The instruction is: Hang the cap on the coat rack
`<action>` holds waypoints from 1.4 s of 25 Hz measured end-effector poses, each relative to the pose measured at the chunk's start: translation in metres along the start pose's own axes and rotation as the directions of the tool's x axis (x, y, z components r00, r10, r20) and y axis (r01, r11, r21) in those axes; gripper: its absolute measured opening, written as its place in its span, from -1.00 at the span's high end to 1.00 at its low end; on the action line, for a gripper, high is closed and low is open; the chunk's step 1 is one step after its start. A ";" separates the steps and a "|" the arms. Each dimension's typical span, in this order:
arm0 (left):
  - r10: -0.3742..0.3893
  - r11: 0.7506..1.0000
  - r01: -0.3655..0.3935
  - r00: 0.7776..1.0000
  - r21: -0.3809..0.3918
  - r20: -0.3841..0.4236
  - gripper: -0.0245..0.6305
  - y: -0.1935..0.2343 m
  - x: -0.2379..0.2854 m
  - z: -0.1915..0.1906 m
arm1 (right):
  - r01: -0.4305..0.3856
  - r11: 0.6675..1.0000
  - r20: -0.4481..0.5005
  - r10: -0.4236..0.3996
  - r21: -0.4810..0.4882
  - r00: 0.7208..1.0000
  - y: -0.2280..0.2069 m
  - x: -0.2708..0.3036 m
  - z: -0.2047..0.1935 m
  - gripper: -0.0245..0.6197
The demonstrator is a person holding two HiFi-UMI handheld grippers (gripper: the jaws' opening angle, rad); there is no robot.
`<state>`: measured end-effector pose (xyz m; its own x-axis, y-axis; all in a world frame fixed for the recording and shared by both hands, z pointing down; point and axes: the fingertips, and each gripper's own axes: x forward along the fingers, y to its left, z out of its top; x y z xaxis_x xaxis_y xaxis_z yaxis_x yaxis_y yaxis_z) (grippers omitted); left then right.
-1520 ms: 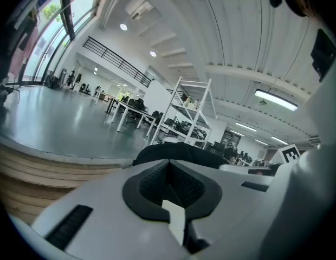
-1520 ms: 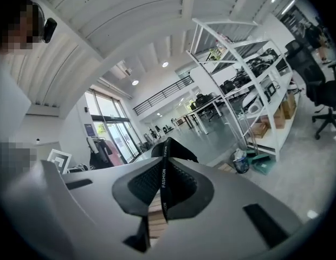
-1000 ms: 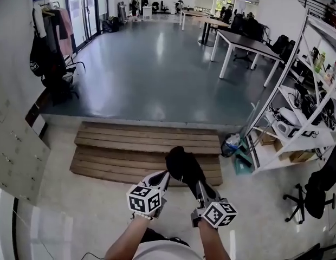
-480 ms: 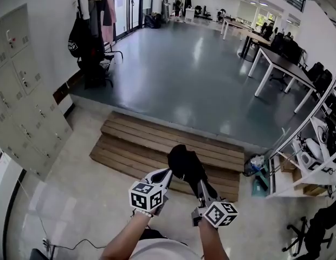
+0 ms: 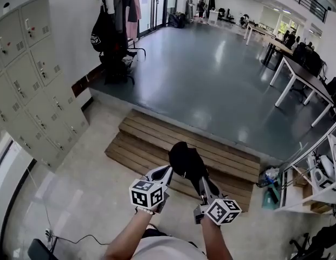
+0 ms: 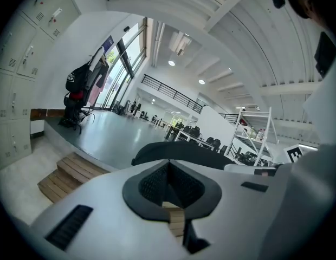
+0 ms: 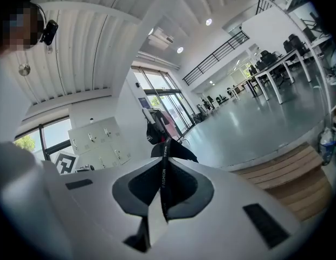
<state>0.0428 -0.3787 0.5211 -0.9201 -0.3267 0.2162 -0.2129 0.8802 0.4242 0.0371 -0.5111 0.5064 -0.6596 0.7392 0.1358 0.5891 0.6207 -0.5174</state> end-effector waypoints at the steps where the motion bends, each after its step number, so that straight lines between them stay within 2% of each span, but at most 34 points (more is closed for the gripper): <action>1: 0.011 1.000 -0.011 1.000 0.001 0.007 0.91 0.008 -0.002 0.005 | -0.008 1.000 -0.004 0.008 -0.001 1.000 0.003 0.009 -0.001 0.87; 9: 0.143 0.989 -0.140 0.988 -0.047 0.058 0.91 0.085 -0.046 0.025 | -0.094 0.996 -0.070 0.093 -0.008 0.993 0.045 0.079 -0.020 0.87; 20: 0.311 0.947 -0.298 0.943 -0.117 0.119 0.91 0.172 -0.122 0.038 | -0.202 0.979 -0.154 0.195 -0.025 0.968 0.107 0.146 -0.056 0.87; 28: 0.437 0.892 -0.407 0.889 -0.198 0.140 0.91 0.217 -0.184 0.026 | -0.304 0.953 -0.260 0.289 -0.019 0.921 0.160 0.185 -0.101 0.87; 32: 0.502 0.855 -0.461 0.851 -0.239 0.155 0.91 0.243 -0.215 0.026 | -0.379 0.925 -0.315 0.357 -0.009 0.879 0.196 0.209 -0.124 0.87; 35: 0.528 0.838 -0.484 0.836 -0.253 0.151 0.91 0.256 -0.216 0.025 | -0.402 0.916 -0.343 0.381 0.010 0.858 0.201 0.222 -0.135 0.87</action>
<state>0.1791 -0.0740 0.5613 -0.9310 0.2436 0.2717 0.3497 0.8084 0.4734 0.0720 -0.1867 0.5465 -0.1816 0.9607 0.2097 0.7999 0.2684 -0.5368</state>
